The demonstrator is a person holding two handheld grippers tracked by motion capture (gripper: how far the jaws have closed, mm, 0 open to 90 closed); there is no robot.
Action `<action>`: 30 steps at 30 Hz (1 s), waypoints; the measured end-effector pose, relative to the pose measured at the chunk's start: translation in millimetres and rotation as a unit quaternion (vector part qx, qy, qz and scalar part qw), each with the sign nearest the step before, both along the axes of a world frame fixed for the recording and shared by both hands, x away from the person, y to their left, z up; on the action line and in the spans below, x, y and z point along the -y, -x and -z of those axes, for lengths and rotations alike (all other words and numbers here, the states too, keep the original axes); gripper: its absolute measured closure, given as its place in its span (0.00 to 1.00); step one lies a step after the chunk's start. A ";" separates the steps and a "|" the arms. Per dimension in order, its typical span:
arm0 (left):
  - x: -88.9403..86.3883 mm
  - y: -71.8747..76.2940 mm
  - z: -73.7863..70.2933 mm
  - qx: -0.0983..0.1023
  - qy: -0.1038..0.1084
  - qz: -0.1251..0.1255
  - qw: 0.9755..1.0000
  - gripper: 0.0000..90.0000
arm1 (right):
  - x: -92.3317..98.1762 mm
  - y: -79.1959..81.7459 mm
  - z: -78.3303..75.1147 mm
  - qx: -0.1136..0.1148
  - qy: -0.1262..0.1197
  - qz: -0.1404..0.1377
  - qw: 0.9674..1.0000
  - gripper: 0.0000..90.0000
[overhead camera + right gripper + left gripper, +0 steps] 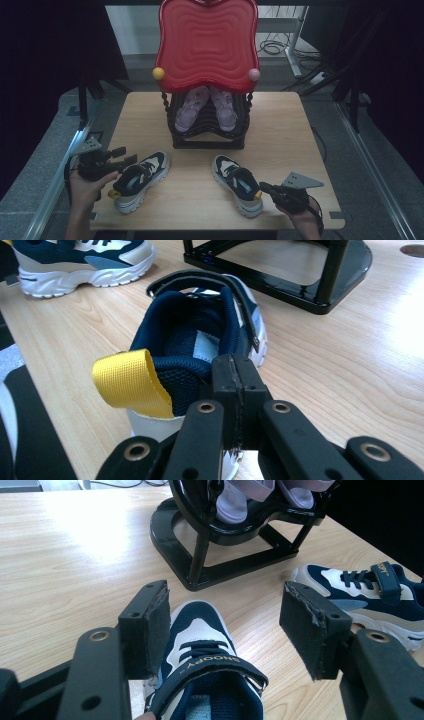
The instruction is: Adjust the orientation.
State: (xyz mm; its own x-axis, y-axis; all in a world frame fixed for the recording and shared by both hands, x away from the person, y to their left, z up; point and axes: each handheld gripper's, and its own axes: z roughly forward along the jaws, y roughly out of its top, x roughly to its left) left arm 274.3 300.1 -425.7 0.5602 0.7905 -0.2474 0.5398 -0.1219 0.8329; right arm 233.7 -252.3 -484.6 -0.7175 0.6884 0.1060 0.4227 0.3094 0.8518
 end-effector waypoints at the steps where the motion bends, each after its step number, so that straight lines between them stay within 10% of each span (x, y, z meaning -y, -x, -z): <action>1: -0.1 -0.4 0.3 -0.001 0.000 0.001 1.000 0.42 | -0.8 0.7 0.0 0.000 0.000 -0.002 1.000 1.00; 30: -1.2 -1.0 0.8 -0.003 -0.002 0.000 1.000 0.42 | -4.7 -18.5 -5.7 0.012 -0.042 0.007 0.999 0.98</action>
